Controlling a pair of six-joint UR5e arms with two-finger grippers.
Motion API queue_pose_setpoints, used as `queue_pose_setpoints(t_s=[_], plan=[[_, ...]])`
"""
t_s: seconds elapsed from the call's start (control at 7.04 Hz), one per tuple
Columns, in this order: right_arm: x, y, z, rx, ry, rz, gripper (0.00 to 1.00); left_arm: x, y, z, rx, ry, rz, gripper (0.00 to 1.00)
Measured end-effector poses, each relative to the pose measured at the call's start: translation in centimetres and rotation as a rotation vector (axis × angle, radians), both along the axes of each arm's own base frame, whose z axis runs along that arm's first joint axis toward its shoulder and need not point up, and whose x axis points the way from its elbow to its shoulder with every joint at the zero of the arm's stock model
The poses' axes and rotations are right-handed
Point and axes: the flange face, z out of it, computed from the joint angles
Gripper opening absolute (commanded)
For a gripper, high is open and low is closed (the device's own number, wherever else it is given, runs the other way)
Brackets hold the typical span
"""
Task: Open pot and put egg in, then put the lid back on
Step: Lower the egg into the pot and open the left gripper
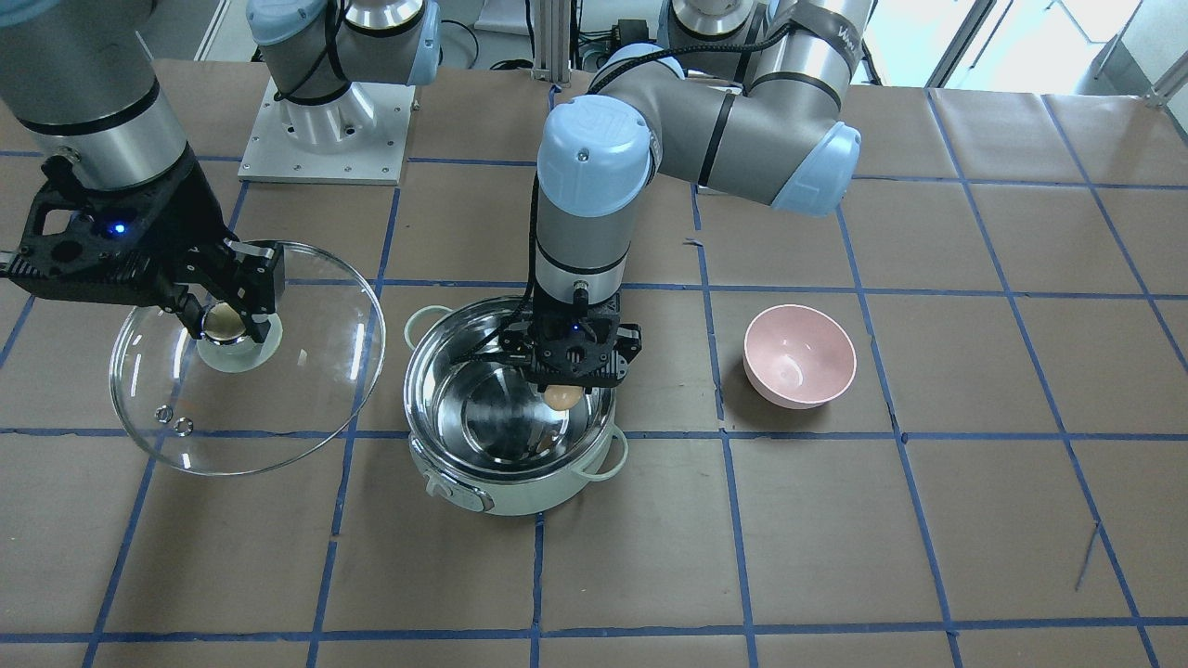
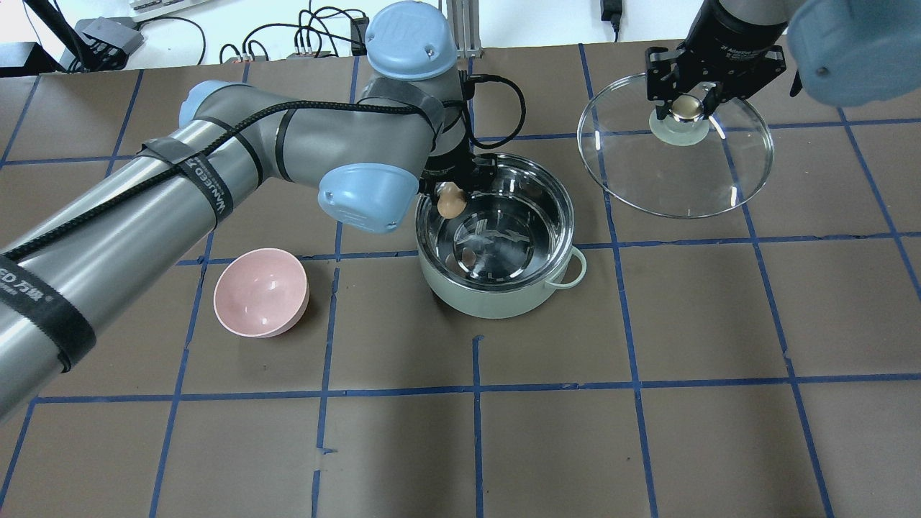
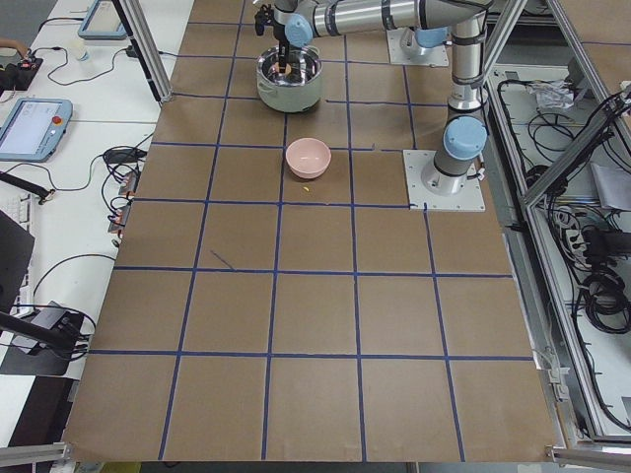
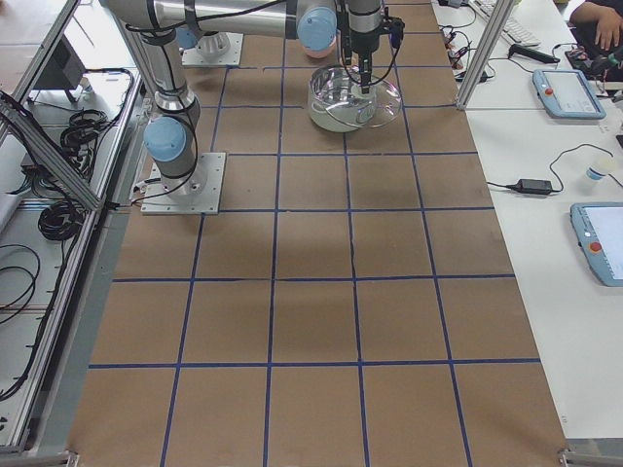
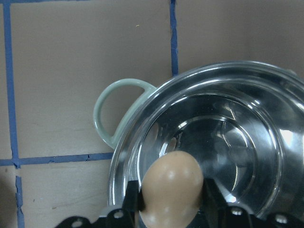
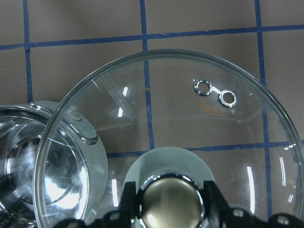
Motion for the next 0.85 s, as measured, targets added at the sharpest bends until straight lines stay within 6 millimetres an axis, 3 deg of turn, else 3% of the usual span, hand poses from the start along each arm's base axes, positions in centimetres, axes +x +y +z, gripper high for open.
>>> queue_pose_setpoints(t_s=[0.43, 0.85], plan=[[0.4, 0.5, -0.7, 0.009, -0.01, 0.005, 0.35, -1.3, 0.4, -1.5, -0.025, -0.07, -0.017, 0.1], [0.7, 0.6, -0.8, 0.005, -0.014, -0.002, 0.35, -1.4, 0.5, -2.7, -0.034, -0.075, -0.018, 0.17]])
